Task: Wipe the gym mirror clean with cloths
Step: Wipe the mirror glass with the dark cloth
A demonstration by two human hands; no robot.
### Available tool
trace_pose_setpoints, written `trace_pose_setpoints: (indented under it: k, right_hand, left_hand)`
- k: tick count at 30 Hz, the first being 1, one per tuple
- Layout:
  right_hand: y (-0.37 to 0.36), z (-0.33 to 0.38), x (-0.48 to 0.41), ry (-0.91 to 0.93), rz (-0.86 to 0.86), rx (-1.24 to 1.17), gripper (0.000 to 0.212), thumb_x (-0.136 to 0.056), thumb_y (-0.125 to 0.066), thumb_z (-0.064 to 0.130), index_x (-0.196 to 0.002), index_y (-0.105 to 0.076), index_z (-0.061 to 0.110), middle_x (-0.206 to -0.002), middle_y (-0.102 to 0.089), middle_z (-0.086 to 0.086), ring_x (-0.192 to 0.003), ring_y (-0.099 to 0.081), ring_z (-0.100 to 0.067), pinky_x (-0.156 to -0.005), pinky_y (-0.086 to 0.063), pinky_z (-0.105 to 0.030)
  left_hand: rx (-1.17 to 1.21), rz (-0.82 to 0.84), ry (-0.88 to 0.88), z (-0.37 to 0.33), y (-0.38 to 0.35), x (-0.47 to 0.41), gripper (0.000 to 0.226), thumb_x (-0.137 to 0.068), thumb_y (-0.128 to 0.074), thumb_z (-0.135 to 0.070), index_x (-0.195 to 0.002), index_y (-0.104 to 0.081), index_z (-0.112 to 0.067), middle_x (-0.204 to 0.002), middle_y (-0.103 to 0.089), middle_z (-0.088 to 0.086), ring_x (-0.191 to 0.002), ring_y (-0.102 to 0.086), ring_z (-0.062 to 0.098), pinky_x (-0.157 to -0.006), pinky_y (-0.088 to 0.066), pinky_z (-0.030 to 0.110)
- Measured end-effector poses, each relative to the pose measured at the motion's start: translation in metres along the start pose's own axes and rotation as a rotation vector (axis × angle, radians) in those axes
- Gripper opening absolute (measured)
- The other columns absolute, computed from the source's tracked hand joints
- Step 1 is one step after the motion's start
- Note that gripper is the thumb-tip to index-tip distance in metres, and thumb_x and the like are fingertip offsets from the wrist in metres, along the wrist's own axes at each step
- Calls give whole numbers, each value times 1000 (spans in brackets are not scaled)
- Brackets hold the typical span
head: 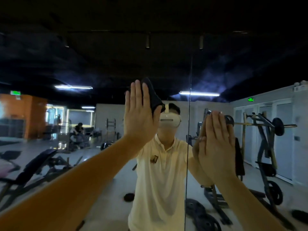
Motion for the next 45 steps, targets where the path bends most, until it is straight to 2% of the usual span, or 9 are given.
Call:
trace_pose_setpoints:
  k: [6,12,16,20,29,33,35,38,45]
  right_hand:
    - [-2,-5,1,16,26,13,69,-103,-36,33,-162,-17,4,-170,-13,-16,-159,-7,-28,-126,-17,-57]
    - [5,0,1,5,59,-19,66,-103,-16,33,-163,-14,5,-171,-9,-14,-159,-3,-26,-128,-13,-53]
    - [6,4,0,-23,50,-12,66,-102,-20,32,-162,-15,5,-171,-9,-14,-159,-6,-28,-127,-14,-55]
    - [8,3,0,-31,63,-10,66,-102,-26,29,-163,-16,5,-172,-8,-12,-159,-3,-26,-128,-11,-52]
    - [-2,32,71,-52,117,-98,67,-98,-30,30,-160,-27,4,-170,-16,-16,-158,-9,-31,-126,-17,-56]
    - [-5,37,93,-43,133,-76,66,-97,-39,24,-160,-28,4,-170,-16,-14,-158,-13,-31,-125,-19,-57]
    - [-4,40,96,-67,115,-81,66,-96,-37,23,-158,-31,2,-169,-20,-16,-157,-17,-32,-124,-21,-59]
    - [-1,47,104,-64,88,-94,67,-94,-34,23,-156,-35,0,-167,-25,-19,-155,-21,-35,-122,-24,-62]
    - [-6,54,145,-107,238,-29,70,-94,-37,22,-160,-27,4,-171,-16,-12,-158,-13,-28,-126,-17,-56]
  left_hand:
    - [80,154,-356,-99,-20,63,82,-107,-22,-62,-164,-2,-7,-172,5,18,-160,9,29,-130,4,47]
    - [-117,254,-639,-61,-34,166,72,-111,-22,-50,-164,-4,-5,-170,0,20,-160,8,33,-129,-5,50]
    - [-23,117,-304,-21,-14,80,74,-109,-34,-50,-163,-8,-8,-171,-4,20,-159,-4,34,-128,-18,55]
    - [-33,49,-31,1,1,31,74,-111,-17,-51,-164,-3,-2,-172,1,21,-160,3,33,-130,-2,49]
    - [-121,348,-803,-26,-29,231,79,-107,-31,-54,-165,-4,-6,-172,-10,18,-159,4,35,-129,2,49]
    - [-42,198,-399,36,-7,157,81,-101,-47,-54,-162,-22,-7,-167,-23,21,-155,-20,37,-125,-22,61]
    - [18,116,-128,70,2,119,79,-108,-40,-51,-164,-11,-4,-170,-11,24,-159,-9,37,-128,-16,57]
    - [59,41,-22,80,2,118,78,-110,-35,-50,-163,-9,1,-170,-8,25,-159,-5,37,-130,-7,52]
    - [28,311,-616,27,-30,288,78,-108,-31,-49,-164,0,-4,-171,0,20,-159,-2,35,-129,0,50]
Point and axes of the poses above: each hand's wrist, its own x-axis away from the middle knuckle, its own y-axis out of the back of the hand, z = x × y, the point moved 6 cm from there along -x, towards the middle knuckle
